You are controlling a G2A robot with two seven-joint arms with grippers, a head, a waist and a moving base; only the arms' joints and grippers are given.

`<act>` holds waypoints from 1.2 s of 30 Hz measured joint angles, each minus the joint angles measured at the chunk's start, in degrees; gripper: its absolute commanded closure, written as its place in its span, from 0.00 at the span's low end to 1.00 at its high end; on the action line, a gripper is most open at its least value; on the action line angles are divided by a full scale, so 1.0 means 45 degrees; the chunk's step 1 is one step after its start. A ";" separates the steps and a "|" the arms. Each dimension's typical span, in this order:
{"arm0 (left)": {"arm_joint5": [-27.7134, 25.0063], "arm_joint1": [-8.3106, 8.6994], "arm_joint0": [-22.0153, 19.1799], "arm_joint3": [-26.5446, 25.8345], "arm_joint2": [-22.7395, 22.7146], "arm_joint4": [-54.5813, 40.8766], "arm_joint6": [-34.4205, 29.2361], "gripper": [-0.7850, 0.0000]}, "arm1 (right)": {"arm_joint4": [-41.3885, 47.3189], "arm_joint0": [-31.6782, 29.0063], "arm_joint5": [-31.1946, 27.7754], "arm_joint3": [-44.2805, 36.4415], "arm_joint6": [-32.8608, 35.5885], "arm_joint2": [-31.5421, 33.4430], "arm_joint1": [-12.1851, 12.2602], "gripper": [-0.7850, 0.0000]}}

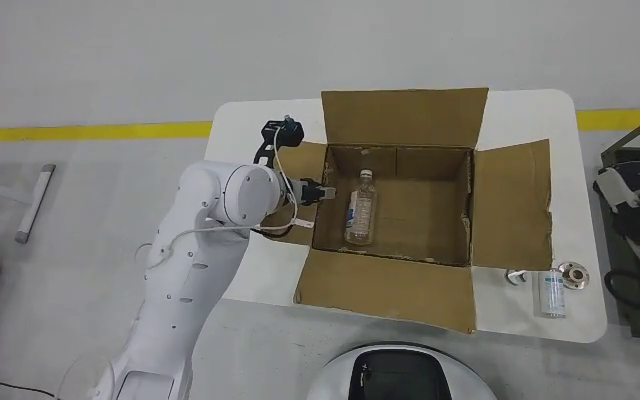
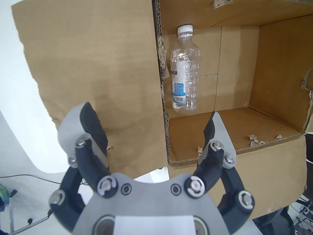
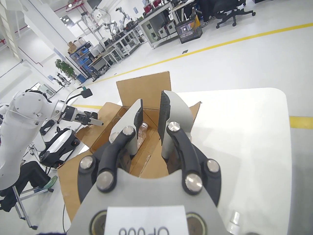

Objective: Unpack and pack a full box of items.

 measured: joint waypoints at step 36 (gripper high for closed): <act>-0.0613 0.0562 0.0110 -0.3389 -0.2515 0.1078 -0.0596 0.00 | -0.5249 0.0570 0.0058 0.0000 0.6899 0.2319 0.0853 1.00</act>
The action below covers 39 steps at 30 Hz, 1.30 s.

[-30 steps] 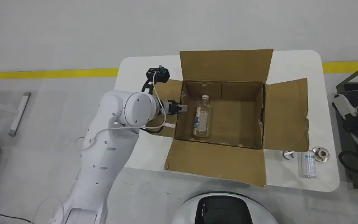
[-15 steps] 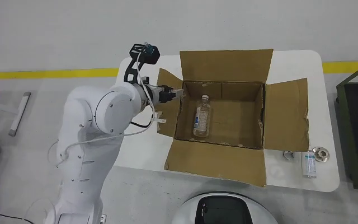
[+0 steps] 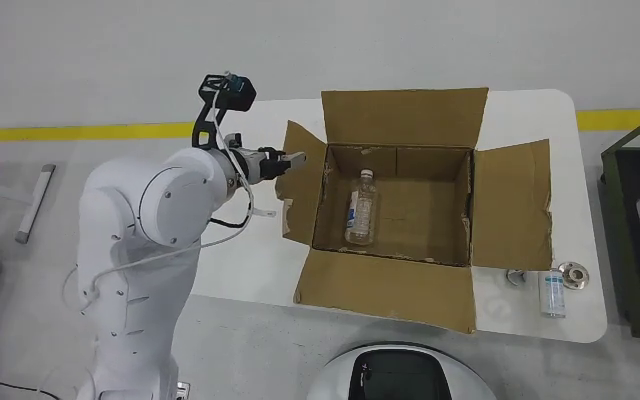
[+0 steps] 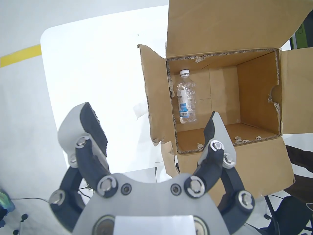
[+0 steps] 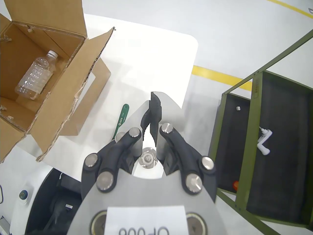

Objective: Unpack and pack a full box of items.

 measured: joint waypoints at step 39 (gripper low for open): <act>-0.0138 0.0021 -0.0061 0.0134 0.0177 0.0009 0.0021 0.00 | -0.3968 0.0032 0.3759 0.1415 0.4921 -0.5086 0.0238 0.56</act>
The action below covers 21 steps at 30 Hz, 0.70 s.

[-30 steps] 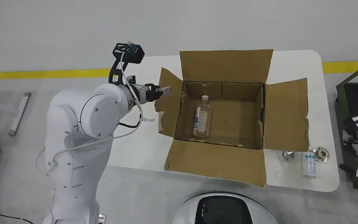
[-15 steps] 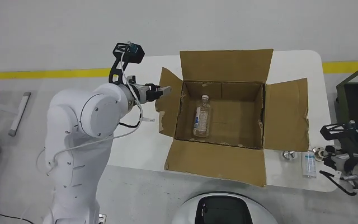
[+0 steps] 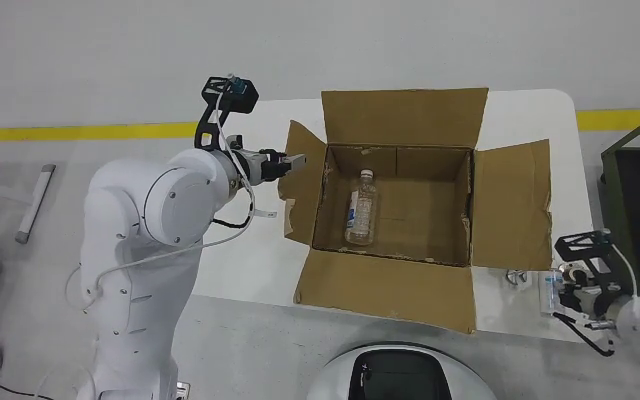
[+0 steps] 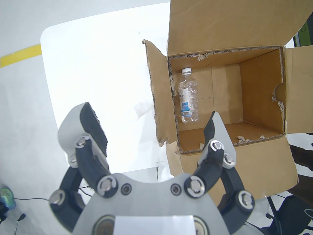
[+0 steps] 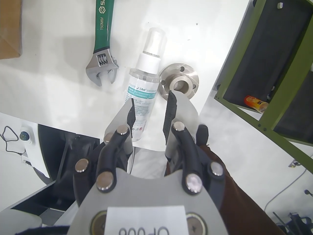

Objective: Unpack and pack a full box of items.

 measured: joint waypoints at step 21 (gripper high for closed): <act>0.0000 0.0000 0.0000 0.0000 0.0000 0.0000 0.0000 0.00 | -0.0849 0.0209 -0.0204 0.0442 -0.0273 -0.1144 0.0020 0.50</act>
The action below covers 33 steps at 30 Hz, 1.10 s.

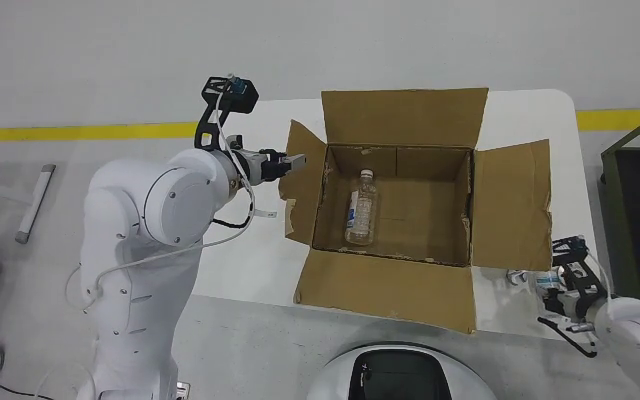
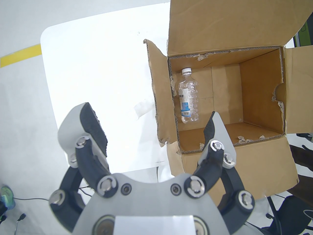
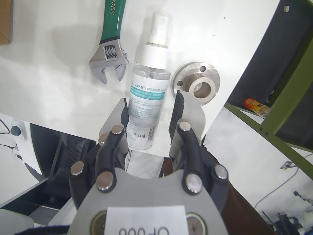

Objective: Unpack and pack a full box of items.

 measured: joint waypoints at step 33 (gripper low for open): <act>0.0000 0.0000 0.0000 0.0000 0.0000 0.0000 0.0000 0.00 | 0.6446 0.0369 0.0785 -0.1551 -0.1882 0.5094 -0.0194 1.00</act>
